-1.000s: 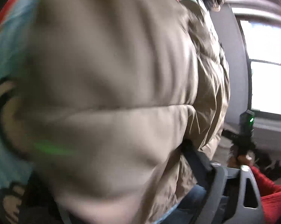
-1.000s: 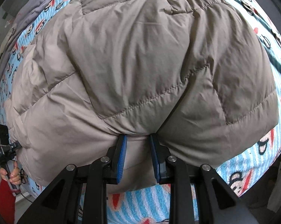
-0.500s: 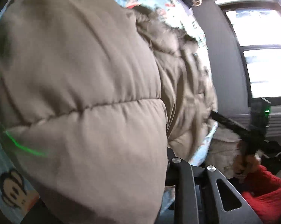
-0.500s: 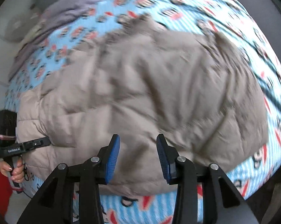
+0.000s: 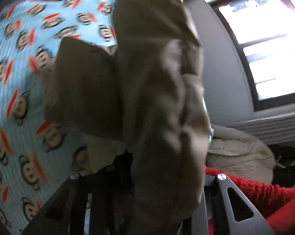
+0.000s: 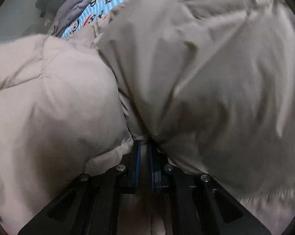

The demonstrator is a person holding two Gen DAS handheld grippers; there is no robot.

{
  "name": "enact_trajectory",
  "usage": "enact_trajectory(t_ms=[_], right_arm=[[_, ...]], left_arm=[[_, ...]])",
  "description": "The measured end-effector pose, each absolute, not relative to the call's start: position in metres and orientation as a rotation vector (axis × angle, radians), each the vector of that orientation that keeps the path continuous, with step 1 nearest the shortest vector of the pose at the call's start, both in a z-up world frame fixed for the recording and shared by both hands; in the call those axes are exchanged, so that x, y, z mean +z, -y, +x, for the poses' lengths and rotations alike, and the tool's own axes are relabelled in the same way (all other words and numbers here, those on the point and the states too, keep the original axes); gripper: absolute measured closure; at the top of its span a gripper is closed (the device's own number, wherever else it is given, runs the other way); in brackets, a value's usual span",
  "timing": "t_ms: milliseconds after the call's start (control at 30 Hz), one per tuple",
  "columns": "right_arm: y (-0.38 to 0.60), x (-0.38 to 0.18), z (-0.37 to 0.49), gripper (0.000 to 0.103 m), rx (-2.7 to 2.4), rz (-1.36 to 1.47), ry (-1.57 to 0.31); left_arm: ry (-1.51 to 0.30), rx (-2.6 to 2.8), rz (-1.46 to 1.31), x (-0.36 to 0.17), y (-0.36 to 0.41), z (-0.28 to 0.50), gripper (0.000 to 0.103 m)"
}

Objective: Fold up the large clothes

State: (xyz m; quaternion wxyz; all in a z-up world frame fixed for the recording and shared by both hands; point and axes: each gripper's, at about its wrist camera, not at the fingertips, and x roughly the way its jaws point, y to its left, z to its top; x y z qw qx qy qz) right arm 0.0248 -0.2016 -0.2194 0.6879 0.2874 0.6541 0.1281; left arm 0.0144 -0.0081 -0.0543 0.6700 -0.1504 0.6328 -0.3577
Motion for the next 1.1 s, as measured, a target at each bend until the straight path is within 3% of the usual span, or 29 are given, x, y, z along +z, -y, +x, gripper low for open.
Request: enact_trajectory(t_ms=[167, 233, 500, 600, 667, 733, 767, 800, 867, 1100], right_arm=[[0.232, -0.216, 0.023, 0.095, 0.335, 0.794, -1.497], [0.256, -0.203, 0.015, 0.095, 0.345, 0.843, -1.481], [0.374, -0.164, -0.044, 0.095, 0.195, 0.921, -1.326], [0.396, -0.156, -0.070, 0.095, 0.136, 0.930, -1.294], [0.406, -0.148, -0.089, 0.094, 0.090, 0.918, -1.268], [0.410, -0.141, -0.099, 0.088, 0.058, 0.892, -1.255], [0.412, -0.134, -0.106, 0.072, 0.041, 0.863, -1.243], [0.411, -0.128, -0.112, 0.048, 0.038, 0.842, -1.228], [0.416, -0.114, -0.122, 0.024, 0.067, 0.807, -1.197], [0.386, -0.083, -0.140, 0.024, 0.226, 0.736, -1.145]], left_arm=[[-1.432, -0.814, -0.140, -0.030, 0.104, -0.001, 0.067], [-1.436, -0.841, -0.099, -0.029, 0.133, -0.006, 0.051], [-1.512, -0.868, -0.017, -0.085, 0.226, 0.000, 0.048], [-1.534, -0.863, -0.006, -0.103, 0.252, 0.002, 0.029], [-1.526, -0.844, 0.032, -0.109, 0.268, 0.002, 0.028], [-1.513, -0.845, 0.094, -0.113, 0.283, 0.000, 0.028], [-1.509, -0.841, 0.114, -0.113, 0.289, -0.002, 0.028], [-1.504, -0.841, 0.135, -0.113, 0.292, -0.003, 0.028], [-1.496, -0.846, 0.164, -0.115, 0.287, 0.001, 0.028], [-1.493, -0.854, 0.209, -0.124, 0.288, 0.011, 0.028]])
